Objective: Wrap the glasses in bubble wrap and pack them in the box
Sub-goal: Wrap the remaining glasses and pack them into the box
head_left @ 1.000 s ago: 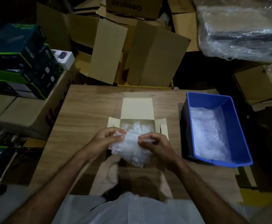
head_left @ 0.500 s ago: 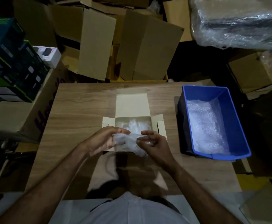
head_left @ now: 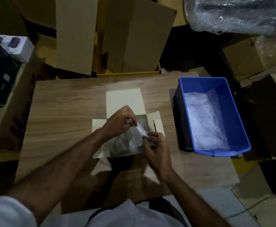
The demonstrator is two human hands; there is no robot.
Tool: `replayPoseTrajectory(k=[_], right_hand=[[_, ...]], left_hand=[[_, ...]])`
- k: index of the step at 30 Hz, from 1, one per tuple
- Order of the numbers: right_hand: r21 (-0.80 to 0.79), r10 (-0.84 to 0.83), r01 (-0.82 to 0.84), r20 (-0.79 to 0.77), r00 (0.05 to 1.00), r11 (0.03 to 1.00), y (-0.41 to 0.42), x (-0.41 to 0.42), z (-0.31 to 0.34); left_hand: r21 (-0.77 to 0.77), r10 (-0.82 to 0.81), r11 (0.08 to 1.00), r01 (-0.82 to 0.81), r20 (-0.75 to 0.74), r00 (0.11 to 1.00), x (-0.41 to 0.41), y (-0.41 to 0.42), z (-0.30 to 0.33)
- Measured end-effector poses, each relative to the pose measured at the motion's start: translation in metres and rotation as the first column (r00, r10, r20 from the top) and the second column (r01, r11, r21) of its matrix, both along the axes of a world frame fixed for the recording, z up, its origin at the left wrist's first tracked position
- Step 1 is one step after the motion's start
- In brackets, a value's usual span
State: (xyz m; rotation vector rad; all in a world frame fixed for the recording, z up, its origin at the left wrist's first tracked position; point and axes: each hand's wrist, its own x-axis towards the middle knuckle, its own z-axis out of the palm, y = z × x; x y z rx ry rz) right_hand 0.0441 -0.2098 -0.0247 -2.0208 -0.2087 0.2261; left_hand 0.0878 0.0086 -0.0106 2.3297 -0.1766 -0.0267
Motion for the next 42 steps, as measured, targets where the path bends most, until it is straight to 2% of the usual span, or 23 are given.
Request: replayPoseTrajectory(k=[3, 7, 11, 15, 17, 20, 22, 25, 28, 30, 35, 38, 40, 42], right_hand=[[-0.247, 0.083, -0.058, 0.092, 0.992, 0.967, 0.001, 0.000, -0.006], [-0.576, 0.250, -0.164, 0.072, 0.966, 0.801, 0.008, 0.007, -0.006], [-0.786, 0.395, -0.198, 0.064, 0.917, 0.586, 0.019, 0.008, 0.001], [-0.853, 0.432, -0.277, -0.069, 0.899, 0.442, 0.027, 0.011, 0.004], [-0.839, 0.413, -0.299, -0.100, 0.905, 0.454, 0.028, 0.013, 0.004], [-0.755, 0.315, -0.244, -0.052, 0.948, 0.609, 0.029, 0.010, 0.004], [-0.729, 0.277, -0.203, -0.019, 0.961, 0.654, 0.029, 0.008, 0.002], [-0.777, 0.311, -0.228, -0.043, 0.949, 0.586, 0.031, 0.008, 0.002], [-0.847, 0.339, -0.262, -0.105, 0.935, 0.462, 0.037, 0.012, 0.005], [-0.867, 0.333, -0.256, -0.112, 0.936, 0.427, 0.042, 0.013, 0.005], [-0.889, 0.316, -0.226, -0.099, 0.944, 0.398, 0.047, 0.014, 0.001], [-0.887, 0.308, -0.230, -0.106, 0.945, 0.399, 0.049, 0.015, 0.001], [-0.864, 0.286, -0.234, -0.110, 0.952, 0.445, 0.049, 0.011, 0.002], [-0.813, 0.233, -0.209, -0.093, 0.968, 0.544, 0.048, 0.003, 0.003]], left_hand=[[0.124, -0.014, 0.992, 0.009, 0.039, 0.999, 0.015, -0.012, -0.008], [0.223, -0.065, 0.973, 0.057, 0.028, 0.997, 0.024, -0.020, -0.023], [0.237, -0.160, 0.961, 0.140, 0.068, 0.985, 0.020, -0.018, -0.031], [0.194, -0.166, 0.969, 0.156, 0.038, 0.985, 0.015, -0.018, -0.036], [0.165, -0.111, 0.980, 0.111, -0.009, 0.994, 0.013, -0.022, -0.039], [0.083, -0.070, 0.994, 0.075, -0.066, 0.995, 0.008, -0.024, -0.044], [-0.025, -0.063, 0.998, 0.061, -0.090, 0.994, 0.005, -0.021, -0.047], [-0.119, -0.042, 0.992, 0.027, -0.125, 0.991, 0.002, -0.016, -0.050], [-0.134, -0.041, 0.991, 0.023, -0.136, 0.990, 0.000, -0.011, -0.052], [-0.133, -0.072, 0.990, 0.053, -0.141, 0.987, -0.001, -0.008, -0.054], [-0.058, -0.138, 0.990, 0.131, -0.145, 0.980, 0.001, -0.002, -0.057], [0.072, -0.199, 0.975, 0.209, -0.120, 0.973, 0.004, 0.002, -0.053], [0.194, -0.258, 0.943, 0.271, -0.089, 0.962, 0.007, 0.005, -0.047], [0.324, -0.327, 0.887, 0.330, -0.066, 0.943, 0.012, 0.007, -0.040]])
